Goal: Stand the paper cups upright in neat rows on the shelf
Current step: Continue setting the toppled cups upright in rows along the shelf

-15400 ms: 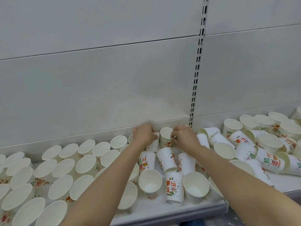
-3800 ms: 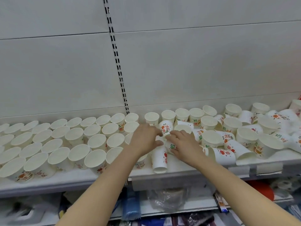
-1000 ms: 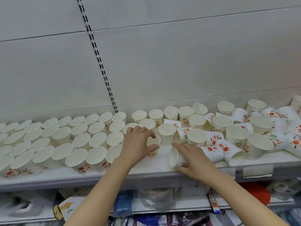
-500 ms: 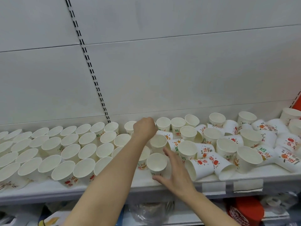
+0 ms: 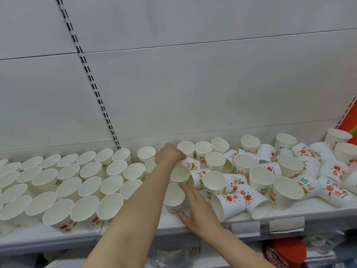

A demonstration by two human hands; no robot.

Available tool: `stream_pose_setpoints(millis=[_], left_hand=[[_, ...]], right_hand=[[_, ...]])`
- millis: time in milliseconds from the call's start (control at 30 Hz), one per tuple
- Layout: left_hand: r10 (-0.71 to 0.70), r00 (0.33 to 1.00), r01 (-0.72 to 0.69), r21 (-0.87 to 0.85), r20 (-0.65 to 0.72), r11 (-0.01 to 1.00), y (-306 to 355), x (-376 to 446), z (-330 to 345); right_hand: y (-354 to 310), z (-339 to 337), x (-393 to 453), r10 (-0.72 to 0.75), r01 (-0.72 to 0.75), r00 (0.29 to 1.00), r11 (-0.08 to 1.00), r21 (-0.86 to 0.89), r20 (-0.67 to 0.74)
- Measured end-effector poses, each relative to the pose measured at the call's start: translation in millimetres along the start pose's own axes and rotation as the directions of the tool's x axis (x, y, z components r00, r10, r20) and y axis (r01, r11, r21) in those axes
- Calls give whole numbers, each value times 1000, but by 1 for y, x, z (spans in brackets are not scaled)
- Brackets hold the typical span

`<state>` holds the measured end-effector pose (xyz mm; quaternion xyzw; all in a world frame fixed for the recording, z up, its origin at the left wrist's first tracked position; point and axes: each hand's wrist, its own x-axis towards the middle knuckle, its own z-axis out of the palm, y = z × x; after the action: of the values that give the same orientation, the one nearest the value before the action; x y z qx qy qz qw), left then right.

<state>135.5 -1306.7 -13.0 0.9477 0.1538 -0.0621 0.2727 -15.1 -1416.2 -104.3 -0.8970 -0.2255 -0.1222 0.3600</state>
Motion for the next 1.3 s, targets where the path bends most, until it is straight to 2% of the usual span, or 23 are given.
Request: stream_pose_setpoints(millis=[67,133,233,300,367,500,567,600,667,767,833,933,1000,1067,1200,1300], left_hand=[[-4,1000,3,-51,-17,999,0,2,-4],[44,991,-39,40,-129,998,-1,-1,-6],[218,944,-160,232,-248,959,-5,-9,-1],[326,904,-237,314,-274,920,-12,-14,9],[374,890,-267,368,-261,891,-16,-19,18],[340,905,-275,257,-255,927,-21,-26,20],[434,850,-385,209,-299,899,-22,-30,19],[516,810,-469,223,-277,855,-22,-33,20],[623,775,-567,318,-106,760,-19,-42,22],[565,811,-566,457,154,687,-12,-46,29],[526,821,-551,555,223,624,-8,-46,37],[531,820,-513,684,213,519,-5,-44,47],[532,825,-487,720,193,494,-3,-42,50],[540,825,-471,728,164,498,1,-38,50],[601,793,-451,761,102,466,13,-34,41],[591,788,-472,786,174,398,23,-33,34]], right_hand=[[4,-4,-1,3,-3,1000,999,-33,11],[5,-8,-3,-8,7,1000,997,-72,-23],[8,-20,-2,-171,149,974,978,-145,-149],[13,-30,2,-283,240,935,949,-205,-215],[19,-41,8,-338,264,906,922,-284,-253],[25,-59,19,-347,223,889,898,-380,-299],[29,-65,21,-299,156,903,898,-412,-309],[31,-68,20,-268,120,911,898,-422,-313],[34,-70,17,-222,71,919,907,-415,-328],[29,-74,14,-210,103,893,957,-272,-398],[21,-81,13,-200,158,868,979,-130,-455],[17,-92,8,-200,190,828,979,-74,-524],[22,-97,1,-193,152,795,981,-119,-576],[28,-96,-12,-188,107,792,980,-170,-581],[41,-76,-41,-232,117,879,952,-283,-416],[47,-68,-51,-234,129,931,930,-345,-281]])
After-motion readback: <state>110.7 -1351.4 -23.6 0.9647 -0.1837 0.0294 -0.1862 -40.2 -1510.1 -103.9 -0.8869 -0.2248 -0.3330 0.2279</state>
